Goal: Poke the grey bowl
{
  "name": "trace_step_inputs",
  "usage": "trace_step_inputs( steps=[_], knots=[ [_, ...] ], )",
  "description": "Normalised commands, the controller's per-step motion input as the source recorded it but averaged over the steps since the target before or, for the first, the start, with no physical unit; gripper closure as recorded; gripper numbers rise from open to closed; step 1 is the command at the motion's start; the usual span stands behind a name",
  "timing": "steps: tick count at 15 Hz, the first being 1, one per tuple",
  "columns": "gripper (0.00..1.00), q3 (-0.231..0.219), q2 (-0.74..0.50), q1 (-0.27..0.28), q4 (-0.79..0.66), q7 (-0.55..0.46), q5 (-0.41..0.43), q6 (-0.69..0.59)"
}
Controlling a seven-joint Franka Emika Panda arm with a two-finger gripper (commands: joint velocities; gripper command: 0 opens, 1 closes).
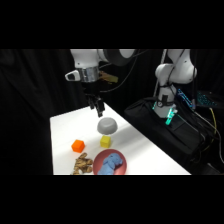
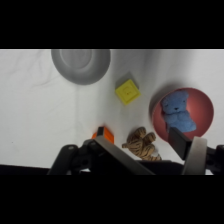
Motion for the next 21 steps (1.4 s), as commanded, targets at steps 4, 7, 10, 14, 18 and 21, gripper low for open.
trace_step_inputs(
  steps=[4,7,10,14,18,21],
  knots=[
    [0.00,0.002,-0.05,-0.028,-0.04,0.02,-0.032,0.05],
    [0.00,-0.040,-0.21,-0.070,-0.19,0.00,-0.049,0.13],
    [0.00,-0.063,-0.34,-0.102,-0.32,0.00,-0.011,0.17],
    [0.00,-0.056,-0.40,-0.086,-0.41,0.03,0.010,0.16],
    [0.00,-0.045,-0.38,-0.058,-0.41,0.08,-0.057,0.16],
    [0.29,-0.051,-0.30,-0.065,-0.35,0.14,-0.167,0.22]
  ],
)
